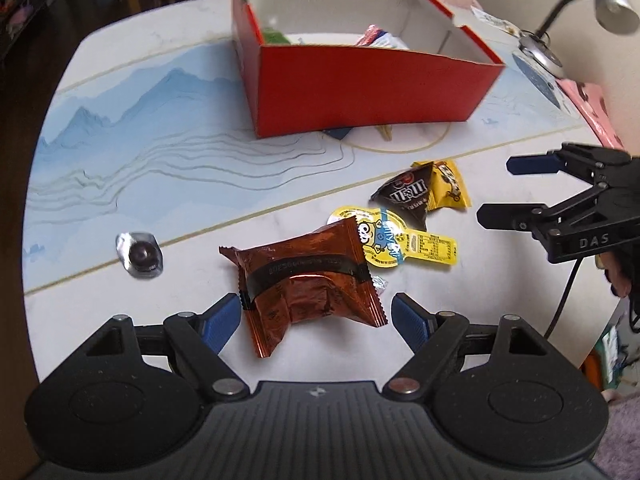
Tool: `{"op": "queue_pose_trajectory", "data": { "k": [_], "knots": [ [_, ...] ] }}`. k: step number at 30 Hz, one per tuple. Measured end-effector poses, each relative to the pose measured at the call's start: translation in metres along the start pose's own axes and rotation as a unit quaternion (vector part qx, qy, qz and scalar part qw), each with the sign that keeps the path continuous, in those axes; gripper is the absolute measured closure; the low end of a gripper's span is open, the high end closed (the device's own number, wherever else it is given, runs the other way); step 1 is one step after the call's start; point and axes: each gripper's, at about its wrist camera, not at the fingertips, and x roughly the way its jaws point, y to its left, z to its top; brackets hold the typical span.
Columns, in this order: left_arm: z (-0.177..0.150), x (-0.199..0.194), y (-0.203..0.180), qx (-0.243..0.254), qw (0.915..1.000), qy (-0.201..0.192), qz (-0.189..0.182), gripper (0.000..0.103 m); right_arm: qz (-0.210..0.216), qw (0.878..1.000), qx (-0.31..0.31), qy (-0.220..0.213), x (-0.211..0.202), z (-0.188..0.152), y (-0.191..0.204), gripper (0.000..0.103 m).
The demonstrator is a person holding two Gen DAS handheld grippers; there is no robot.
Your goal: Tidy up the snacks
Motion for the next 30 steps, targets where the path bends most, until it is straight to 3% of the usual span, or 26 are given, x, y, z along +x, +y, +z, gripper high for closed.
{"op": "queue_pose_trajectory", "data": {
  "k": [6,12,30],
  "knots": [
    [0.014,0.011,0.030,-0.114,0.9932,0.020,-0.011,0.021,0.003,1.000,0.024,0.008,0.016,0.007,-0.018,0.017],
    [0.015,0.029,0.048,-0.184,0.9815,0.045,-0.027,0.021,-0.008,0.999,0.023,0.029,0.040,0.010,-0.023,0.024],
    [0.024,0.063,0.030,-0.181,0.9791,0.092,-0.017,0.021,-0.018,0.999,0.003,0.050,0.062,0.012,-0.015,0.033]
  ]
}}
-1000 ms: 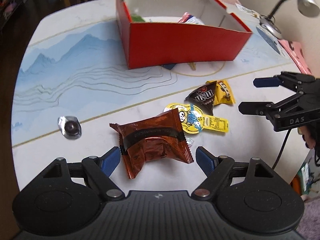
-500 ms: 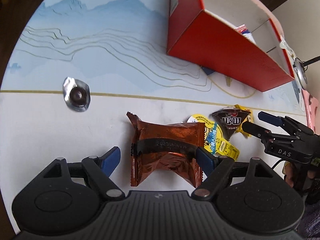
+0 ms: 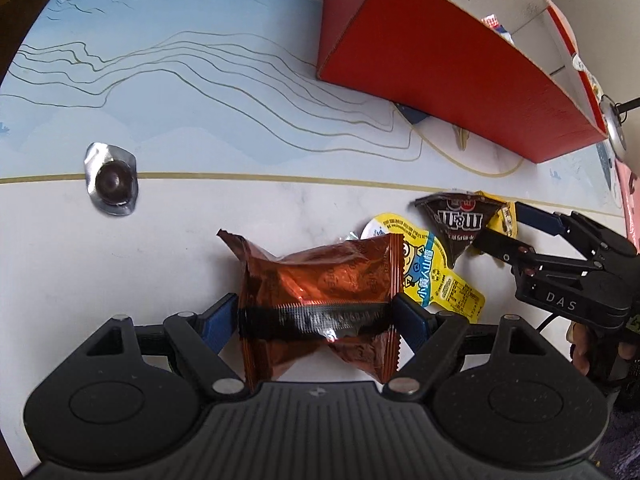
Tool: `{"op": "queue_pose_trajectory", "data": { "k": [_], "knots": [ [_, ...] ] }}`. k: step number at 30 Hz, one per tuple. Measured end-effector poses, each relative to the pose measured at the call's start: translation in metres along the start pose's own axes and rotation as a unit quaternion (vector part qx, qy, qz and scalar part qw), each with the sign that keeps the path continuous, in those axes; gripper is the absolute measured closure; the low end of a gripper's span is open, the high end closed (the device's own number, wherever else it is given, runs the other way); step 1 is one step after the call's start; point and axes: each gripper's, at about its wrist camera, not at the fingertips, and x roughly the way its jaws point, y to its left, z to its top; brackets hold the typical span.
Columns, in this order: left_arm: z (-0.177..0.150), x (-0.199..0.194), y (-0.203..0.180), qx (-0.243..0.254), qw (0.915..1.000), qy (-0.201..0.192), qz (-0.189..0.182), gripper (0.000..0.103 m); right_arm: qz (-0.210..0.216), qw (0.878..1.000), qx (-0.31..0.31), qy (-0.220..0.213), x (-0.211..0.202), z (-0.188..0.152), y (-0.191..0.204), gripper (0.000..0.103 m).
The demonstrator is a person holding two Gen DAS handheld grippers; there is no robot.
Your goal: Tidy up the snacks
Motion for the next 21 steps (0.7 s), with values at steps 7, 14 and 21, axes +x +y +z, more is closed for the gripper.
{"op": "queue_pose_trajectory", "data": {
  "k": [7,14,21],
  "knots": [
    [-0.006,0.002,-0.009,0.016,0.9997,0.000,0.016,0.022,-0.029,0.999,-0.031,-0.010,-0.001,-0.005,0.011,0.045],
    [-0.014,-0.002,-0.011,0.012,0.9995,-0.022,0.019,0.037,-0.035,0.999,-0.025,-0.020,-0.004,-0.008,0.011,0.052],
    [-0.020,-0.010,0.001,-0.017,0.9988,-0.044,0.011,0.047,-0.034,0.999,-0.008,-0.036,-0.012,-0.009,0.008,0.066]
  ]
}}
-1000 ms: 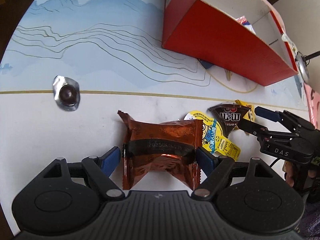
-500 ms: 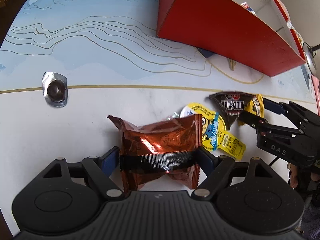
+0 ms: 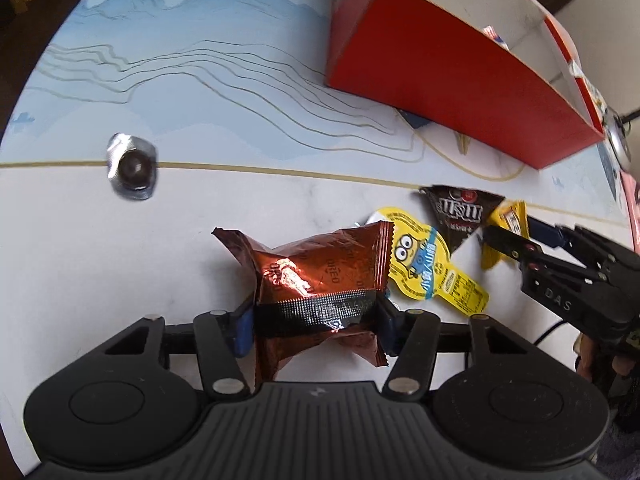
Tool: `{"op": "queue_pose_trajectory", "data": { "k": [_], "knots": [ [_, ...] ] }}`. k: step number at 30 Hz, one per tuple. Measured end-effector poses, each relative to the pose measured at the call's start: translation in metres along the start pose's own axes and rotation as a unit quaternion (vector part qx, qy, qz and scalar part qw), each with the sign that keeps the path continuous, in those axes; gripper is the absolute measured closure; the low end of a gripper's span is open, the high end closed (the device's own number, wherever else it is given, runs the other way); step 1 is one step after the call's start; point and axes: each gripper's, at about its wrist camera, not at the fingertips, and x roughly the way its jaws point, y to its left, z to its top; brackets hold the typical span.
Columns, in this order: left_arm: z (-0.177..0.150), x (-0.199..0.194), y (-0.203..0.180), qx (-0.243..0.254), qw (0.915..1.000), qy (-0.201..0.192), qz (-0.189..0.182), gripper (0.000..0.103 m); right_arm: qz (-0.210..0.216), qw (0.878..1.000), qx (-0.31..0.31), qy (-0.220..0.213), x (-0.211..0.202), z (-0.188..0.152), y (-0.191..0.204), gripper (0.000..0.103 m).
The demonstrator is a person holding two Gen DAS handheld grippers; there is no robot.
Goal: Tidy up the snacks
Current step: 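Carry both held packets up and over the red box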
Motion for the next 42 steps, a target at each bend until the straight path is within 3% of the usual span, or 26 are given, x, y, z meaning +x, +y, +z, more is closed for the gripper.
{"op": "queue_pose_trajectory", "data": {
  "k": [7,22,31,42],
  "knots": [
    [-0.007,-0.018,0.013,-0.028,0.9992,-0.014,-0.025,0.047,-0.009,1.000,0.007,-0.011,-0.011,-0.008,0.000,0.068],
    [-0.002,-0.088,-0.016,0.004,0.9949,-0.087,-0.050,0.047,-0.010,0.998,0.015,-0.067,-0.080,0.006,0.003,0.069],
    [0.024,-0.124,-0.049,0.043,0.9874,-0.139,-0.062,0.046,-0.012,0.992,0.010,-0.122,-0.118,0.045,-0.006,0.069],
    [0.076,-0.140,-0.088,0.077,0.9787,-0.184,-0.048,0.046,-0.047,0.986,0.003,-0.160,-0.119,0.087,-0.027,0.069]
  ]
}}
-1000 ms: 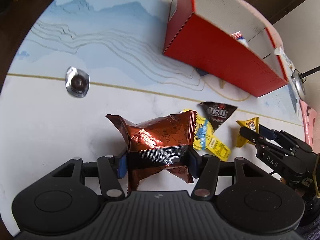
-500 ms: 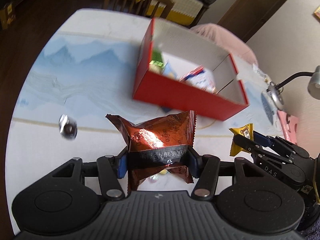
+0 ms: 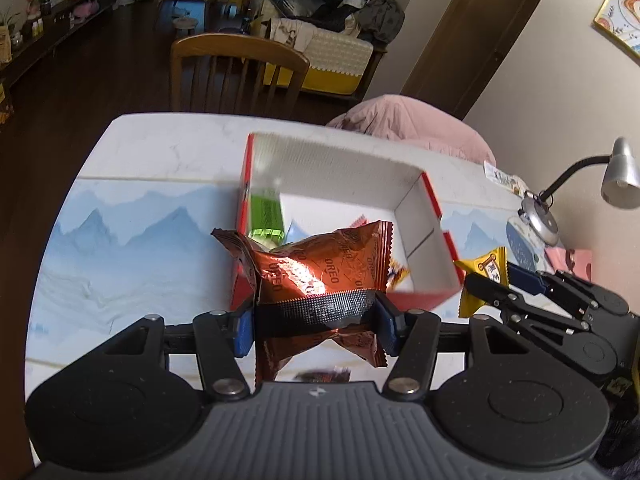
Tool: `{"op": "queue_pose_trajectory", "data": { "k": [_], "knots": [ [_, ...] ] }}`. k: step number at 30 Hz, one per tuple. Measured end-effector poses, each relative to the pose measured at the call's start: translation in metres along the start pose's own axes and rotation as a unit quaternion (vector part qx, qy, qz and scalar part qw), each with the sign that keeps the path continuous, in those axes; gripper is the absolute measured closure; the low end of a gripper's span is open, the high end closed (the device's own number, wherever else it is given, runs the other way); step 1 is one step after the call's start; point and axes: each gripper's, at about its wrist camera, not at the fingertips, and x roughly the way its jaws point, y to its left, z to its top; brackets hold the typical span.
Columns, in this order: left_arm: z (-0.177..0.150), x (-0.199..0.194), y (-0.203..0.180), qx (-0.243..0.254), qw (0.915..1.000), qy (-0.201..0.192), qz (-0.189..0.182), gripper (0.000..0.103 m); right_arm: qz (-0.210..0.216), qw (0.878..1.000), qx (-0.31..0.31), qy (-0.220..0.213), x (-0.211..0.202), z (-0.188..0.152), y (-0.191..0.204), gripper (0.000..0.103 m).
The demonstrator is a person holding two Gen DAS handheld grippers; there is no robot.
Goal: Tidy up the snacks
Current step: 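Carry both held packets up and over the red box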
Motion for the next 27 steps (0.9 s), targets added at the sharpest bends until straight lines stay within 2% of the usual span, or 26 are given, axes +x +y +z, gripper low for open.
{"op": "queue_pose_trajectory", "data": {
  "k": [10,16,20,23,27],
  "knots": [
    [0.044,0.046,-0.020,0.034,0.9989,0.000,0.033,0.046,-0.017,1.000,0.005,0.009,0.042,0.024,-0.024,0.068],
    [0.063,0.087,-0.028,0.042,0.9977,0.034,0.041,0.046,-0.014,0.999,0.011,0.037,0.074,0.029,-0.039,0.068],
    [0.073,0.111,-0.031,0.049,0.9963,0.052,0.049,0.046,-0.005,0.999,0.013,0.048,0.093,0.032,-0.046,0.072],
    [0.080,0.129,-0.029,0.051,0.9949,0.062,0.060,0.046,0.010,0.998,0.007,0.063,0.109,0.032,-0.047,0.085],
    [0.085,0.155,-0.025,0.046,0.9930,0.081,0.073,0.046,0.014,0.997,-0.006,0.076,0.124,0.027,-0.046,0.085]
  ]
}}
